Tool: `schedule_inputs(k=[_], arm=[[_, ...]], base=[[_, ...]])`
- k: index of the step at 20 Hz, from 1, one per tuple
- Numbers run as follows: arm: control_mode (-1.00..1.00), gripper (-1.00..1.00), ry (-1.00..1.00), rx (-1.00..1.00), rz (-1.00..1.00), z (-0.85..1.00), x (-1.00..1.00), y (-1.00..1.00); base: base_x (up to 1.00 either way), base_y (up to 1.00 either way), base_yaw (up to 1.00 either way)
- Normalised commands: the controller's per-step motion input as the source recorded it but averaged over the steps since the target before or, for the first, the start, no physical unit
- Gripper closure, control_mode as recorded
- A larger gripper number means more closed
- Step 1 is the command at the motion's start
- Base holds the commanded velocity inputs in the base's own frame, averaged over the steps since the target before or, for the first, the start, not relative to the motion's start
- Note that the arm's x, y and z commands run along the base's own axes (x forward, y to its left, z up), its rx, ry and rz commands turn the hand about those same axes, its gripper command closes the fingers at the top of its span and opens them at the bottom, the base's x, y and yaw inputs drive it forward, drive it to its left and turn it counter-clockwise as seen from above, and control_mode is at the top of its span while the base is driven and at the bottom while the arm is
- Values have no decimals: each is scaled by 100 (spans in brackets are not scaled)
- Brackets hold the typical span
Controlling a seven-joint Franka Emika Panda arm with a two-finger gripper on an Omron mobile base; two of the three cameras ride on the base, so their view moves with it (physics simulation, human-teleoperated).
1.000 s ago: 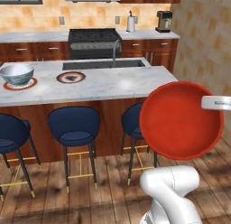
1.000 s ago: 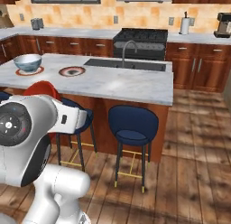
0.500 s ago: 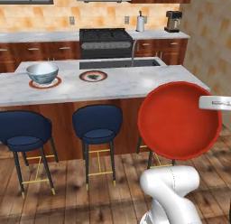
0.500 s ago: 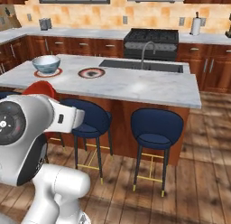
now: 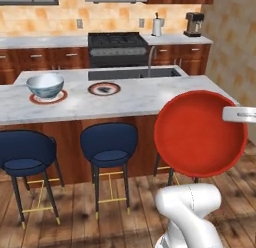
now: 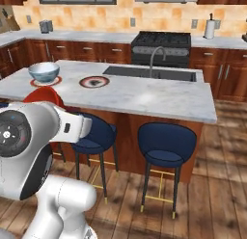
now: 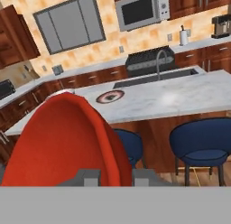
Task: Move the bowls from the cabinet to the plates on the dining table.
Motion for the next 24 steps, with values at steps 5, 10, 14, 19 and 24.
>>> schedule_inputs(k=[5,10,14,19,24], arm=[[100,100,0,0,0,0,0,0],[100,100,0,0,0,0,0,0],[100,100,0,0,0,0,0,0],[100,100,0,0,0,0,0,0],[100,100,0,0,0,0,0,0]], base=[[74,19,-1],[81,25,-2],[77,30,-4],[61,30,-4],[58,34,-4]])
